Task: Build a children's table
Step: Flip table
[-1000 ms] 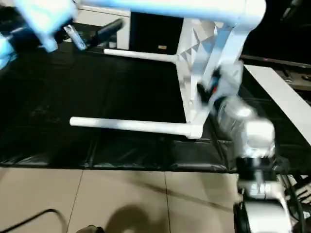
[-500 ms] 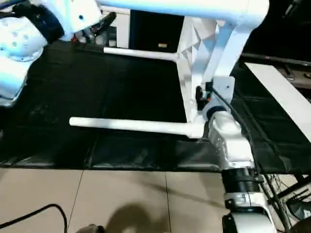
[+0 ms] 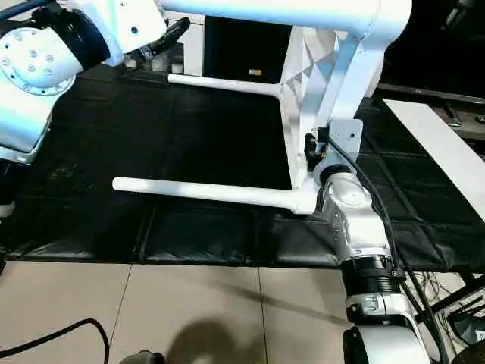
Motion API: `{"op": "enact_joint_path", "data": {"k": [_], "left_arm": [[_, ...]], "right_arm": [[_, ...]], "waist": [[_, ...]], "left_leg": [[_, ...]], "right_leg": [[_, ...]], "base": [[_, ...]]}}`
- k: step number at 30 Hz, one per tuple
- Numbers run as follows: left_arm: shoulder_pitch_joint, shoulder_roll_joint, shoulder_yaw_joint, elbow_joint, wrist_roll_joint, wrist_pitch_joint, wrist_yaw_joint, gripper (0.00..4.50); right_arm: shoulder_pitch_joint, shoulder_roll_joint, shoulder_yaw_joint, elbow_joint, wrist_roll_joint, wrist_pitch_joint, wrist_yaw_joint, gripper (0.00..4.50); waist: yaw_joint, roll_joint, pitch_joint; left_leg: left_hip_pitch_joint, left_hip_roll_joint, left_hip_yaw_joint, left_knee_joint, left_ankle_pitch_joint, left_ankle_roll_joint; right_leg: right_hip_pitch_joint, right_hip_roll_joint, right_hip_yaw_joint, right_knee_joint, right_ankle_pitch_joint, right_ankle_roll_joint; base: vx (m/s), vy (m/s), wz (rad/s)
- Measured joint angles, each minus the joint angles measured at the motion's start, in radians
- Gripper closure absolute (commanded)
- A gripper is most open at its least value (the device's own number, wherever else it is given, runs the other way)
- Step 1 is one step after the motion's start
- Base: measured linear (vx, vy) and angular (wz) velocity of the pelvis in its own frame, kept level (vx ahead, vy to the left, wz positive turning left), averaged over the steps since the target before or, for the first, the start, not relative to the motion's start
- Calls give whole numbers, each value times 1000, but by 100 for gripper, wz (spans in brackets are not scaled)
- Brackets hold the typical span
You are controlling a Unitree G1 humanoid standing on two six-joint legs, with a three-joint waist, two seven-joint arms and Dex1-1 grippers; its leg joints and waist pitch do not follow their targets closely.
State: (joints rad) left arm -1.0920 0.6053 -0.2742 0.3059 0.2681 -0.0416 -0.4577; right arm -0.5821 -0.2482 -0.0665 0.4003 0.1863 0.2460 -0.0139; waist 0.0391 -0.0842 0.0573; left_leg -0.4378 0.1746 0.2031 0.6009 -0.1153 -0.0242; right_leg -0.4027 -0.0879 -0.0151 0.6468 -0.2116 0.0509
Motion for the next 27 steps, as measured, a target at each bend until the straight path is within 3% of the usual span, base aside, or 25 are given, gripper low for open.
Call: {"op": "enact_joint_path", "data": {"k": [5,9,13,18,23,24,26,27], "left_arm": [[-17,4,12,41,13,4,4,175],[-11,-26,44,32,-21,47,-19,197],[50,-46,123,-36,-98,104,-30,207],[169,-63,231,-172,-196,181,-34,222],[327,-104,304,-361,-241,287,-8,233],[358,-114,314,-395,-254,306,2,240],[404,-122,330,-437,-270,348,14,240],[438,-133,343,-464,-276,377,22,248]], "right_arm": [[0,-15,26,-20,-24,3,4,256],[-25,-117,45,-46,-40,42,57,256],[-130,-255,58,-48,-74,103,171,256],[-259,-368,75,-74,-112,130,284,256],[-365,-434,84,-55,-115,136,399,256],[-388,-450,84,-50,-114,134,431,203],[-417,-464,80,-42,-103,125,492,203],[-433,-470,80,-36,-96,113,530,182]], "waist": [[1,10,3],[15,43,3],[22,69,3],[24,73,0],[25,71,0],[26,70,-1],[26,65,-2],[25,62,-3]], "left_leg": [[0,0,0,0,0,0],[-2,-4,7,1,-1,3],[-2,-2,11,0,-2,6],[2,2,11,0,-4,10],[3,1,13,6,-9,18],[5,1,13,8,-11,20],[12,0,13,9,-12,22],[18,-1,13,10,-13,23]], "right_leg": [[1,0,0,0,1,-1],[3,-6,3,0,6,-8],[1,-7,3,0,6,-8],[4,-3,1,0,2,-4],[9,-6,2,0,0,-2],[9,-7,2,-1,-1,0],[13,-7,2,-1,-7,8],[19,-8,3,-2,-9,10]], "base": [[0,0,0],[0,0,0],[0,0,0],[0,0,0],[0,0,0],[0,0,0],[0,0,0],[0,0,0]]}}
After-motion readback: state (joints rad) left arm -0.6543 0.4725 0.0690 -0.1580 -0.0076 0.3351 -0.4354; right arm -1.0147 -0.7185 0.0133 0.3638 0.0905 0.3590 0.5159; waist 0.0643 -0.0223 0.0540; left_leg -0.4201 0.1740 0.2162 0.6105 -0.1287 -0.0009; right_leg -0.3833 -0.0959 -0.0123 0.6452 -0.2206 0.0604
